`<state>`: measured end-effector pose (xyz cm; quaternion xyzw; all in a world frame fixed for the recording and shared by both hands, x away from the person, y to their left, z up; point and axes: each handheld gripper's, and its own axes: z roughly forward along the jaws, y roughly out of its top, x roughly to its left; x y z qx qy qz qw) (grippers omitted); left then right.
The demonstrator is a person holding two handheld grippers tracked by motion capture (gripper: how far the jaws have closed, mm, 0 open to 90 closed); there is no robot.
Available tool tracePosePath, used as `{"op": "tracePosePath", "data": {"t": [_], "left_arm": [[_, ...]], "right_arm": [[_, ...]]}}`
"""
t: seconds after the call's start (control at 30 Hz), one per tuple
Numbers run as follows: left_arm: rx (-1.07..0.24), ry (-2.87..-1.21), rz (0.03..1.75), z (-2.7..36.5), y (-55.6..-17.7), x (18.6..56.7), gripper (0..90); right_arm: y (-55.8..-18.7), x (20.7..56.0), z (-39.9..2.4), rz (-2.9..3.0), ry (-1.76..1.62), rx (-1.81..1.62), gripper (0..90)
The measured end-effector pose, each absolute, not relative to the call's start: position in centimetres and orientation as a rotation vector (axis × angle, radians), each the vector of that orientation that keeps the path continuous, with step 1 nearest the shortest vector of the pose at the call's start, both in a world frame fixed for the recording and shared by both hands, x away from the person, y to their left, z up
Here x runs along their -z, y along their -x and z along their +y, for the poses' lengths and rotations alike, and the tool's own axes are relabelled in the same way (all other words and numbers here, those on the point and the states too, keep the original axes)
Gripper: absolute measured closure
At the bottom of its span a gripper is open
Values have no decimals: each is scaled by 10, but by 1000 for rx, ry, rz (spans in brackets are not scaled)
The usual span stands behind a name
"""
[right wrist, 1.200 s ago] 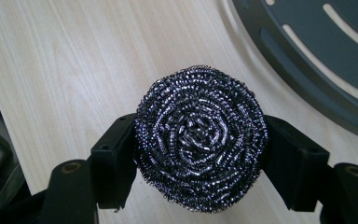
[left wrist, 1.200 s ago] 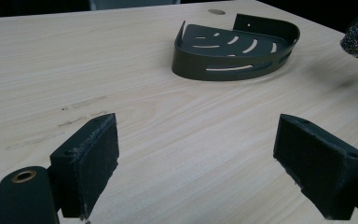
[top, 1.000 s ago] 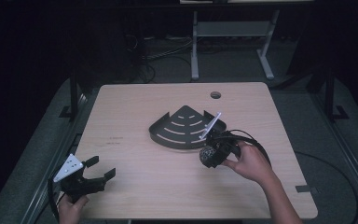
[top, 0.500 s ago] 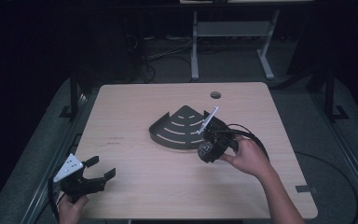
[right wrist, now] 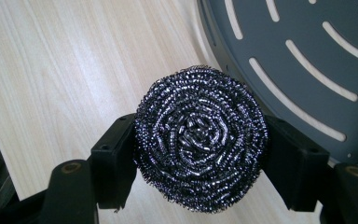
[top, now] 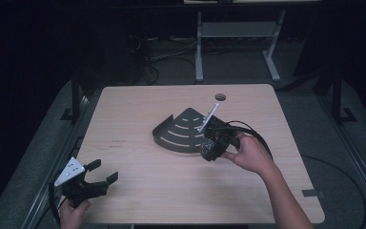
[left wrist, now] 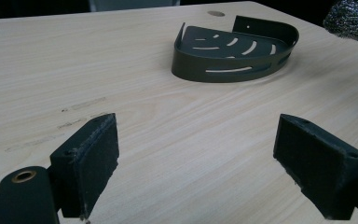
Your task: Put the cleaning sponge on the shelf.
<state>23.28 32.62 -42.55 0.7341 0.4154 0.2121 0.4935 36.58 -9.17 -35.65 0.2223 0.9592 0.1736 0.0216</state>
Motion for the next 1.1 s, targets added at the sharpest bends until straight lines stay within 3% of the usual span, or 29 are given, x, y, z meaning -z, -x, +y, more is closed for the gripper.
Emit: {"op": "tracePosePath", "data": {"t": [1.1], "left_arm": [[-508,-1780,1002,325,-234,426,133]], "right_arm": [[-414,357,-69,2982,-713,-529,313]]}}
